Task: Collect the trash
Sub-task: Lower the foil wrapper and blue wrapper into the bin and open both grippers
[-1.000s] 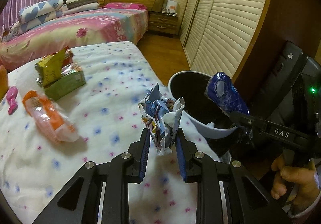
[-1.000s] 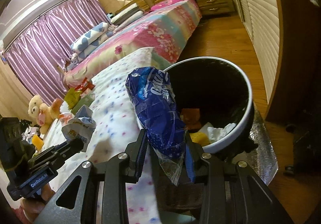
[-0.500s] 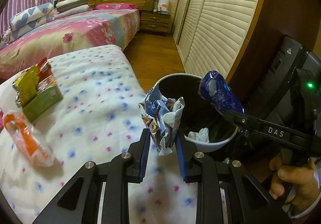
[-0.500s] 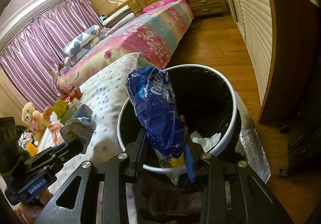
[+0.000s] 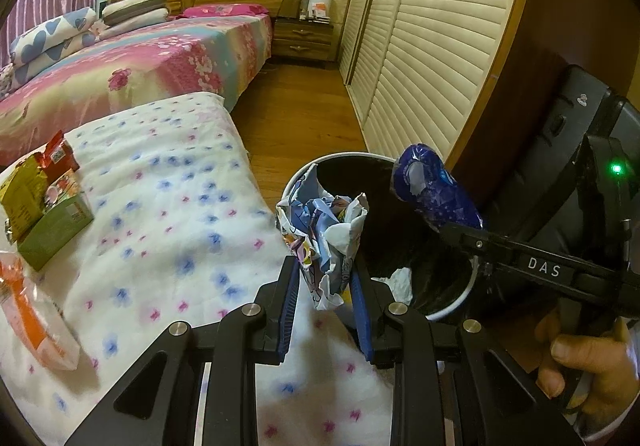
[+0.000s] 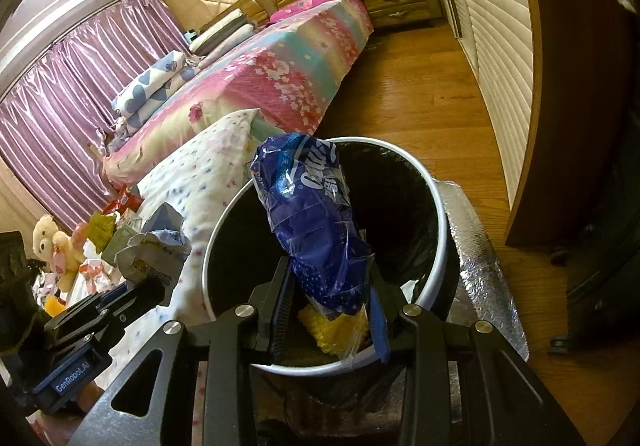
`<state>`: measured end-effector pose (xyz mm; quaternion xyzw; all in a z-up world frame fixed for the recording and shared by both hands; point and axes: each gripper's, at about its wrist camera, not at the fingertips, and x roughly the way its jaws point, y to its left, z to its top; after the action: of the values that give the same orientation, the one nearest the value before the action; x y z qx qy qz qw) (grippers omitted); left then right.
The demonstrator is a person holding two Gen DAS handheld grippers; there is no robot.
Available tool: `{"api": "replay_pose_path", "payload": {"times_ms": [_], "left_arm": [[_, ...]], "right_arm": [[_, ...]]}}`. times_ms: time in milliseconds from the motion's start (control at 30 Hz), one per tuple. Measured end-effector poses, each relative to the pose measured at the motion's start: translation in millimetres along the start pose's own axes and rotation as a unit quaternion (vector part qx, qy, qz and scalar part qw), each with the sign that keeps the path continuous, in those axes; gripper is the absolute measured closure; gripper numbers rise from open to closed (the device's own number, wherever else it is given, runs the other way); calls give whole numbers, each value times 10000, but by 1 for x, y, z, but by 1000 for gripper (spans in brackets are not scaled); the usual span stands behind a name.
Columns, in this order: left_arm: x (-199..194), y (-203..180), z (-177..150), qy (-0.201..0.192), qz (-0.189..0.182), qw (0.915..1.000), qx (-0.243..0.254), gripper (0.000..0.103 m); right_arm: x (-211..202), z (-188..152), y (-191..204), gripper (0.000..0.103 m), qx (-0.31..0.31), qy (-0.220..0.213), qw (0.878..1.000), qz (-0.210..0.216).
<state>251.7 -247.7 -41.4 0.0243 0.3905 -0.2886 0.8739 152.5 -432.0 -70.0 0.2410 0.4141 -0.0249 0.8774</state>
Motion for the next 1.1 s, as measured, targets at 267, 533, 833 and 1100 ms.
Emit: {"api": "replay_pose_path", "payload": {"times_ms": [267, 533, 833, 1100], "left_arm": [[12, -7, 8, 63, 4, 10000, 19, 78], [17, -8, 11, 84, 7, 10000, 4, 77], [15, -10, 11, 44, 67, 10000, 46, 63], [1, -2, 1, -48, 249, 9997, -33, 38]], "right_arm": [[2, 7, -2, 69, 3, 40, 10000, -34], [3, 9, -3, 68, 14, 45, 10000, -39], [3, 10, -3, 65, 25, 53, 10000, -31], [0, 12, 0, 40, 113, 13, 9999, 24]]}}
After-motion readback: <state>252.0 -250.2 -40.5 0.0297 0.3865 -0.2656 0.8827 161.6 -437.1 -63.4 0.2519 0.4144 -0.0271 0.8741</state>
